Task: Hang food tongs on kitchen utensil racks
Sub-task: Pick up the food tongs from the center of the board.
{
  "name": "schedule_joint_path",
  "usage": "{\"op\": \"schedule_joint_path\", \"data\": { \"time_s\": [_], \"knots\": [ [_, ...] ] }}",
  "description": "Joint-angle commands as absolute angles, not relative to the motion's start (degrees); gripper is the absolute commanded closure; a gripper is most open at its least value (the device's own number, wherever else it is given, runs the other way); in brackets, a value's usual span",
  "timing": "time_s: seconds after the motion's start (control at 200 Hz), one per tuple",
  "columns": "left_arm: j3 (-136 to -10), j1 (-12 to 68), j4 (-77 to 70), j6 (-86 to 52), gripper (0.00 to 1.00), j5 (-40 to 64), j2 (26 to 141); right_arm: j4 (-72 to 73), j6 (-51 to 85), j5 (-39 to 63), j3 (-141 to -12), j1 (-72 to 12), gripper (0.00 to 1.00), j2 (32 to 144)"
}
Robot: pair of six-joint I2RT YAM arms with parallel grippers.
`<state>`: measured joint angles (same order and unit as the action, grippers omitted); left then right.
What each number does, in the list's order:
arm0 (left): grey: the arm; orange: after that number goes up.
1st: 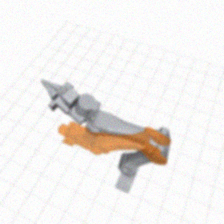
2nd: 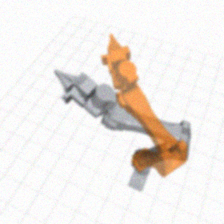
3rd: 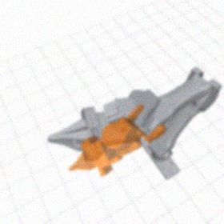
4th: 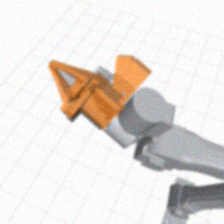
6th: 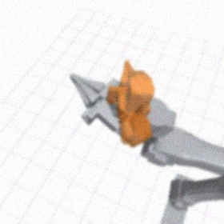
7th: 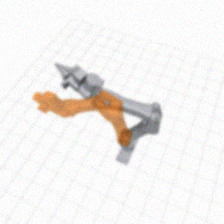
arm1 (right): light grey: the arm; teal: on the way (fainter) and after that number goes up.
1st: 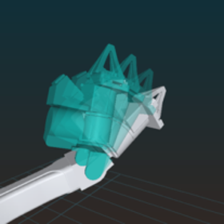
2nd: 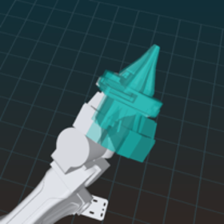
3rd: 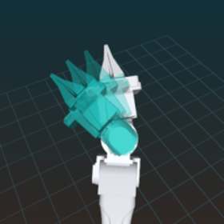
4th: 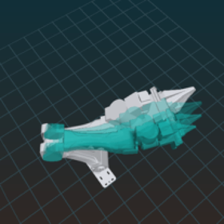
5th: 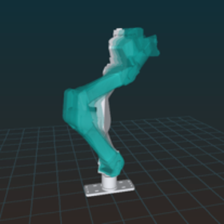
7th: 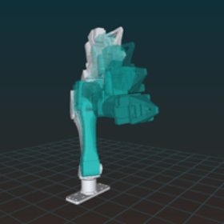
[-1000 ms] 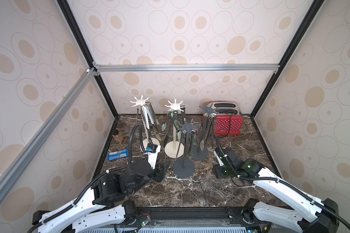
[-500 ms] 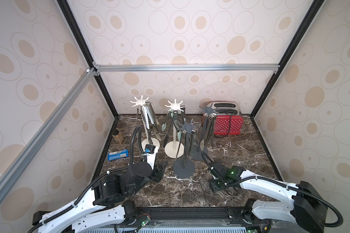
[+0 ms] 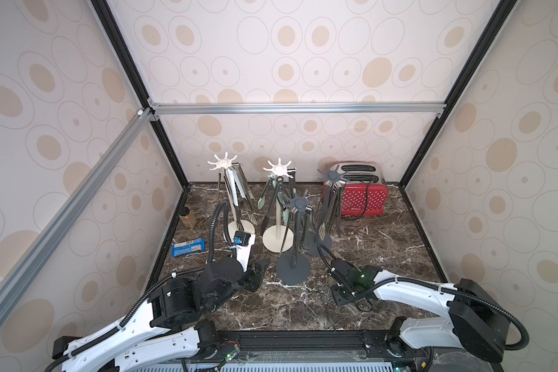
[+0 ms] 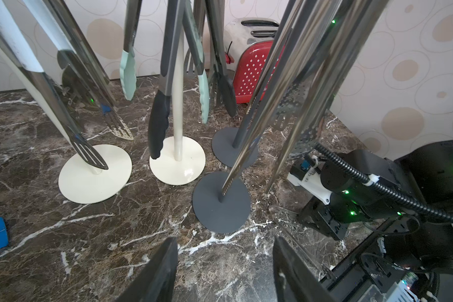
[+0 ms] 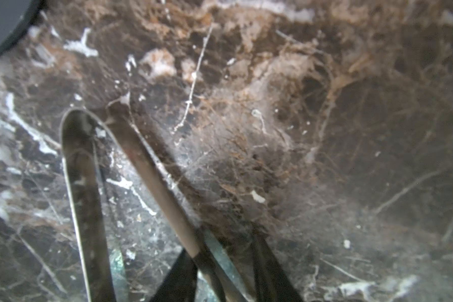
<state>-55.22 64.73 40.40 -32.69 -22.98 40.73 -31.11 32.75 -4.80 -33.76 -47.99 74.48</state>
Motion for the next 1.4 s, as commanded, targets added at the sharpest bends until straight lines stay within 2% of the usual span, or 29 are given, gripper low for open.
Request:
{"op": "schedule_joint_path", "data": {
  "time_s": [0.0,0.571,0.741,0.916,0.987,1.132,1.397],
  "knots": [
    [-55.0,65.0,39.3,-30.9,0.42,-21.4,41.2,-31.3,34.3,-5.0,-31.9,-48.3,0.71,75.9],
    [-53.0,65.0,34.7,-30.3,0.42,-18.7,41.5,-34.4,39.5,-11.4,-32.4,-48.4,0.83,78.2],
    [-52.5,65.0,34.1,-30.3,0.42,-18.5,41.7,-34.4,40.7,-12.6,-32.5,-48.4,0.89,78.4],
    [-52.1,64.9,33.5,-30.3,0.41,-18.3,41.6,-33.8,40.5,-12.6,-33.0,-48.4,1.00,78.1],
    [-51.6,64.9,33.1,-30.3,0.41,-18.4,41.4,-34.3,40.4,-12.6,-33.5,-48.4,1.00,77.2],
    [-50.9,64.9,32.6,-30.3,0.41,-18.5,41.1,-37.3,39.3,-14.2,-34.9,-48.4,1.00,70.3],
    [-48.9,64.9,29.7,-29.4,0.41,-18.5,39.7,-40.2,28.4,-13.9,-38.9,-48.4,1.00,44.4]
  ]
}}
